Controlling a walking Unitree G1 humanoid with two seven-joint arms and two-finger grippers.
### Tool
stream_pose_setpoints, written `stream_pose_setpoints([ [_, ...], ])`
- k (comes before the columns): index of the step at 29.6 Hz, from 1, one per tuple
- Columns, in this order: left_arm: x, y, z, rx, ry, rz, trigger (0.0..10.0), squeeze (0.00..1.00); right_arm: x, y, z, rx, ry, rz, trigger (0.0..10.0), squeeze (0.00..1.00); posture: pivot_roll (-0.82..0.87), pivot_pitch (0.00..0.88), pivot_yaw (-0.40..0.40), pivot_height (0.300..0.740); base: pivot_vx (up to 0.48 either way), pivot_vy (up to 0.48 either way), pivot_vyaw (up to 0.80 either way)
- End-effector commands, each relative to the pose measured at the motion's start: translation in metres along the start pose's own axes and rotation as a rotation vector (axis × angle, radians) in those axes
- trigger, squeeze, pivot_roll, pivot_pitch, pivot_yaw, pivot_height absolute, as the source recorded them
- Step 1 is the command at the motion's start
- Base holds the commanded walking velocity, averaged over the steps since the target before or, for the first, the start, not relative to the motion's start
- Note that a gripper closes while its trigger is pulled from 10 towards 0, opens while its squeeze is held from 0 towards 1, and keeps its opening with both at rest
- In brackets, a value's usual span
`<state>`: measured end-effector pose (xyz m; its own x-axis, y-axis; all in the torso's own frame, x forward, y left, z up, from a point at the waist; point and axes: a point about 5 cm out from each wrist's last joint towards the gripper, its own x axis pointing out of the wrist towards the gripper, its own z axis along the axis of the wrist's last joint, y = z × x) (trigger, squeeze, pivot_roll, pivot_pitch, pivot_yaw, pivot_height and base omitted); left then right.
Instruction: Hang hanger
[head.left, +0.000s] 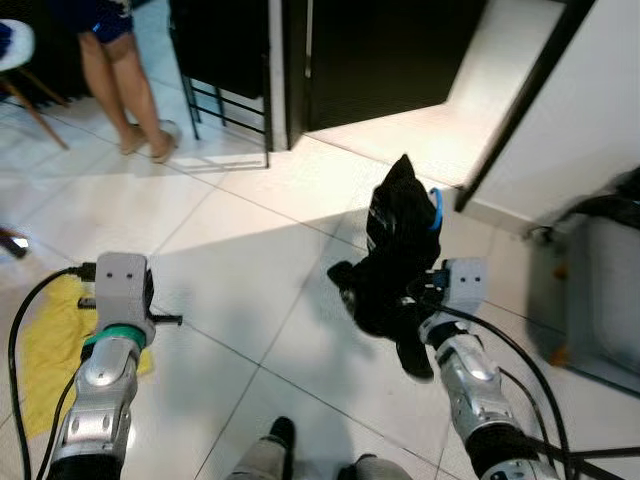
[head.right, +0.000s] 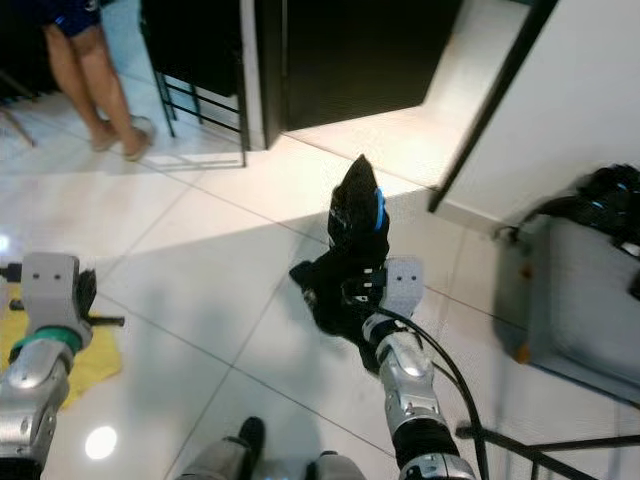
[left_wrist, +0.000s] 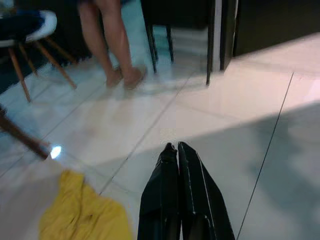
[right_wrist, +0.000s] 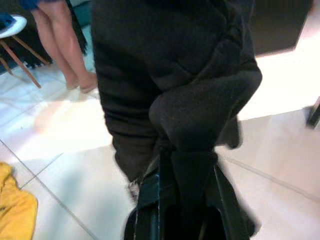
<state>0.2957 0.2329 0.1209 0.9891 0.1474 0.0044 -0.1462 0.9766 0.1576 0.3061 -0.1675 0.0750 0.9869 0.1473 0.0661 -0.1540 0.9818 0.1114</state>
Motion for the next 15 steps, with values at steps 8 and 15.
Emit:
stream_pose_setpoints([
  [8, 0.003, -0.005, 0.030, 0.008, -0.080, -0.078, 10.0, 0.00, 0.006, 0.028, 0.035, -0.051, -0.094, 0.248, 10.0, 0.00, 0.03, 0.057, 0.025, 0.740, 0.000, 0.000, 0.64],
  [15, -0.010, 0.008, 0.042, 0.082, -0.084, -0.259, 10.0, 0.00, -0.011, 0.027, 0.043, -0.146, 0.006, 0.543, 10.0, 0.00, 0.03, 0.077, 0.019, 0.740, 0.000, 0.000, 0.61],
])
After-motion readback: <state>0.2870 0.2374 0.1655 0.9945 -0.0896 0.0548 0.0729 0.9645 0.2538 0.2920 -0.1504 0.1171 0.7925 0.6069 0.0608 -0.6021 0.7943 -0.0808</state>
